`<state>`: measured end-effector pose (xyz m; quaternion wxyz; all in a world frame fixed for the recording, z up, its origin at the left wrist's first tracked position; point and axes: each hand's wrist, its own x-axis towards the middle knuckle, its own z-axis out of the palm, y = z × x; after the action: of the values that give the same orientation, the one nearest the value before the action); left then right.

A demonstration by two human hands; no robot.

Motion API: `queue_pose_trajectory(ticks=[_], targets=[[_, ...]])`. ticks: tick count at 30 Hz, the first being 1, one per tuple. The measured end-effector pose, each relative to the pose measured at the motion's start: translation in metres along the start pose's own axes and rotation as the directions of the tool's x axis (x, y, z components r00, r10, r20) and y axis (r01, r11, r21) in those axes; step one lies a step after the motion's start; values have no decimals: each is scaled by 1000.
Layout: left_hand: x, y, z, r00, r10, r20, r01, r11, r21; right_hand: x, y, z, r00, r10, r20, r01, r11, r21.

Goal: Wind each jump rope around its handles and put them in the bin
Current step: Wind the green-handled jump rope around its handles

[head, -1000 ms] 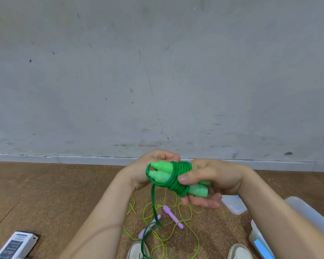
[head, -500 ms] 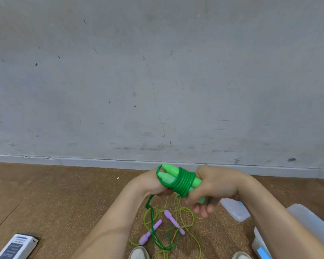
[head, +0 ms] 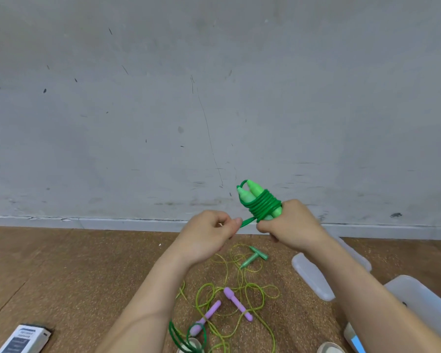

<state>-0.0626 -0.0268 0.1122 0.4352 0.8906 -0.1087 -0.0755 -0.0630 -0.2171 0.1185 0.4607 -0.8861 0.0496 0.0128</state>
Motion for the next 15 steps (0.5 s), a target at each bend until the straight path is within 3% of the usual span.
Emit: queue_pose_trajectory(ticks=[3, 7, 10, 13, 15], targets=[[-7, 11, -2, 988, 151, -34, -124, 903, 412, 2, 2, 1, 999, 17, -46, -29, 959, -283], [-14, 23, -5, 933, 360, 2, -272, 702, 658, -2, -1, 3, 1000, -2, 2, 3, 859, -512], [-15, 25, -2, 903, 421, 87, -358, 626, 693, -4, -4, 7, 1000, -12, 23, 23, 803, -595], [-15, 25, -1, 897, 424, 124, -393, 637, 663, -6, -1, 11, 992, -39, 120, 106, 772, -626], [-16, 25, -2, 909, 401, 112, -374, 666, 645, -7, 5, 15, 970, -51, 236, 178, 811, -557]])
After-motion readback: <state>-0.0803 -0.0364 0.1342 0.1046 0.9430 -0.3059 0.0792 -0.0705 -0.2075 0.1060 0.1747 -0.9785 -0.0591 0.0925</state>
